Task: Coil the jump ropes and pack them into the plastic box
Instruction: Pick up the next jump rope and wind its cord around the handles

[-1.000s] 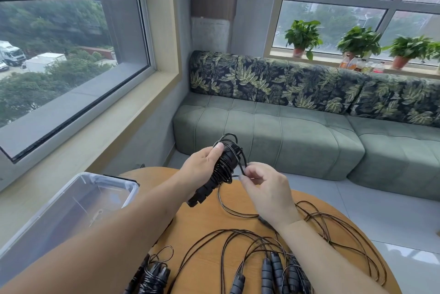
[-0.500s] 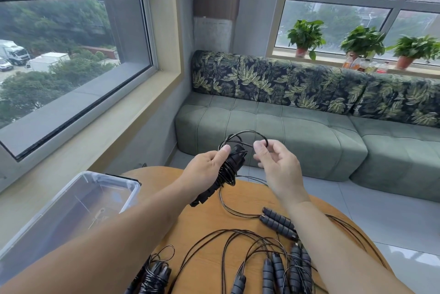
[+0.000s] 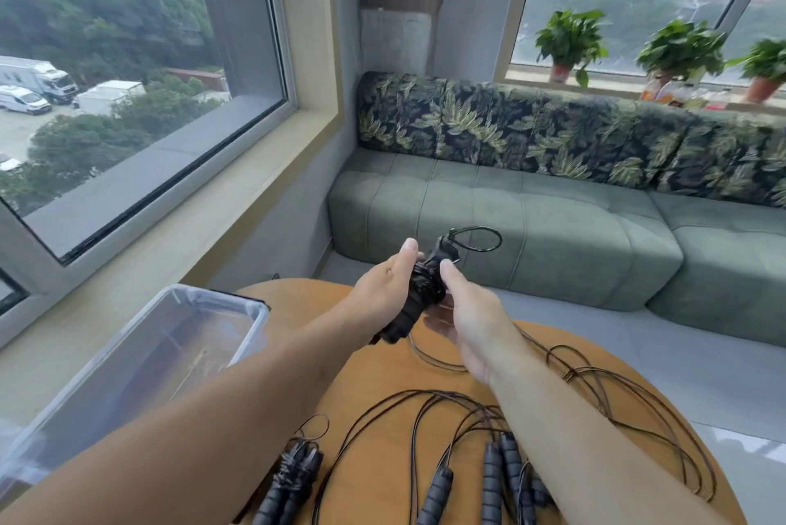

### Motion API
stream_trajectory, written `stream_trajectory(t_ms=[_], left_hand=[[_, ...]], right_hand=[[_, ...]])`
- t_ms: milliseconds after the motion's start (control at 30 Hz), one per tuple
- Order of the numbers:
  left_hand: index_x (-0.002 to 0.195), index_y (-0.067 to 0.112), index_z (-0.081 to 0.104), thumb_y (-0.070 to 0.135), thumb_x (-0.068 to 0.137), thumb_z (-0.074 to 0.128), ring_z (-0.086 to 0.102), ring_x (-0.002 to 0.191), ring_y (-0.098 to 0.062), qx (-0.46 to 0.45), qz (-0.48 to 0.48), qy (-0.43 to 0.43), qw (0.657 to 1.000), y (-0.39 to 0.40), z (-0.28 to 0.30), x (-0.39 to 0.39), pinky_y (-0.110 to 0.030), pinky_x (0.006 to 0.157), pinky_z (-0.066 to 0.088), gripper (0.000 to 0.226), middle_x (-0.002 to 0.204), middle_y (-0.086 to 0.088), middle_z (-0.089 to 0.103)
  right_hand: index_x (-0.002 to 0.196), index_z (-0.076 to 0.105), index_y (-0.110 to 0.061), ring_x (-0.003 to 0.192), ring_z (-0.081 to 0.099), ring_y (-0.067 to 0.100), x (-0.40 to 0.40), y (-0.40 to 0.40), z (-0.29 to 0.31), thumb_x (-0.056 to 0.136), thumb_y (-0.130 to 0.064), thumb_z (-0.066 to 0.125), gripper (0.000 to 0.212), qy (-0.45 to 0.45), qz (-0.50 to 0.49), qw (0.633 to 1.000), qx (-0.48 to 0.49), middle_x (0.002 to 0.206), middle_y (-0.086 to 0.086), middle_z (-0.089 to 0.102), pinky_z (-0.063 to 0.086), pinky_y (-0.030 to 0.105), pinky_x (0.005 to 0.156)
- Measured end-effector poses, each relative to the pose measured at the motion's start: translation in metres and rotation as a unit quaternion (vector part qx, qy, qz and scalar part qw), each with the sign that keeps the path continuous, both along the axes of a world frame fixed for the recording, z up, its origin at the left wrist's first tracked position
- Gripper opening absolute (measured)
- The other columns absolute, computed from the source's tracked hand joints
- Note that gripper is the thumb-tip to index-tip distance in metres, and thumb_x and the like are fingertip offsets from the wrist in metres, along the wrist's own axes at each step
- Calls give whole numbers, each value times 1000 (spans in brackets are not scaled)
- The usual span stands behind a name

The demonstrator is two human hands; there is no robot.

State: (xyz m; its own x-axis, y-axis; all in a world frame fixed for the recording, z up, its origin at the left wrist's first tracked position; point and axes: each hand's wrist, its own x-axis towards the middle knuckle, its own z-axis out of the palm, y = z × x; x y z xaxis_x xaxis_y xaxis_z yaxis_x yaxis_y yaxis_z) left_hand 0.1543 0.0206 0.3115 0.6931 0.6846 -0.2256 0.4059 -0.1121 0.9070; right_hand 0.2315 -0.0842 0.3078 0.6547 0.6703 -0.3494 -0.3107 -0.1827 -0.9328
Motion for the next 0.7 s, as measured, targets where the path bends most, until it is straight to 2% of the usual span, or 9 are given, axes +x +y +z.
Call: stream_trajectory(t_ms=[67, 167, 233, 300, 400, 467, 533, 633, 700], left_hand=[[115, 38, 67, 52, 102, 27, 62, 104, -14, 4, 0, -5, 1000, 5, -2, -7, -31, 93, 50, 44, 110, 6, 68], [119, 31, 67, 31, 106, 33, 59, 95, -2, 21, -8, -6, 1000, 15, -4, -19, -12, 76, 45, 36, 102, 16, 64], [119, 30, 67, 23, 104, 38, 59, 100, -8, -14, -4, -13, 1000, 24, -9, -30, -20, 80, 44, 33, 108, 9, 65], [114, 31, 67, 15, 101, 41, 59, 101, -15, -32, 5, -8, 999, 31, -17, -41, -29, 85, 46, 34, 113, 2, 66], [112, 30, 66, 6, 99, 41, 58, 93, -14, -34, 24, 6, 999, 40, -32, -55, -27, 81, 47, 37, 110, -1, 66], [118, 26, 66, 2, 98, 40, 57, 89, -12, -33, 41, 24, 998, 43, -41, -64, -22, 74, 46, 40, 109, -1, 66], [119, 24, 66, -1, 96, 40, 56, 83, -11, -30, 58, 39, 997, 47, -51, -73, -14, 66, 45, 43, 104, -1, 66], [117, 22, 67, -3, 95, 39, 52, 68, -4, -32, 86, 53, 994, 51, -67, -86, -5, 49, 39, 43, 91, 3, 64], [116, 22, 67, -3, 96, 39, 53, 73, -5, -42, 101, 63, 992, 54, -79, -92, -7, 54, 41, 42, 95, 2, 63]], right_hand=[[107, 71, -11, 105, 68, 26, -3, 6, -1, 100, -37, 52, 33, 17, 8, 1000, 15, 109, 10, 73, 53, 43, 98], [112, 68, -7, 107, 67, 26, -7, 14, -10, 100, -24, 55, 25, 10, 32, 999, 10, 114, 11, 70, 53, 42, 98], [110, 68, -12, 105, 65, 24, -10, 22, -20, 99, -24, 56, 21, -15, 52, 998, -15, 113, 8, 70, 53, 41, 97], [103, 69, -17, 98, 62, 22, -14, 30, -29, 97, -27, 56, 17, -35, 72, 996, -45, 109, 4, 70, 54, 34, 86], [95, 68, -17, 92, 59, 22, -23, 45, -44, 97, -23, 56, 13, -26, 98, 993, -68, 106, 5, 69, 49, 33, 78], [98, 69, -16, 99, 63, 26, -30, 54, -57, 94, -22, 58, 14, -20, 107, 990, -84, 110, 6, 71, 51, 37, 85], [99, 71, -15, 106, 65, 30, -39, 61, -69, 85, -29, 63, 22, -18, 111, 988, -108, 109, 5, 72, 51, 46, 98], [97, 70, -16, 105, 64, 31, -49, 70, -90, 73, -37, 67, 32, -5, 120, 984, -130, 107, 7, 72, 48, 52, 100], [99, 67, -17, 106, 63, 30, -57, 74, -102, 82, -33, 67, 23, 4, 129, 982, -137, 109, 7, 70, 47, 52, 102]])
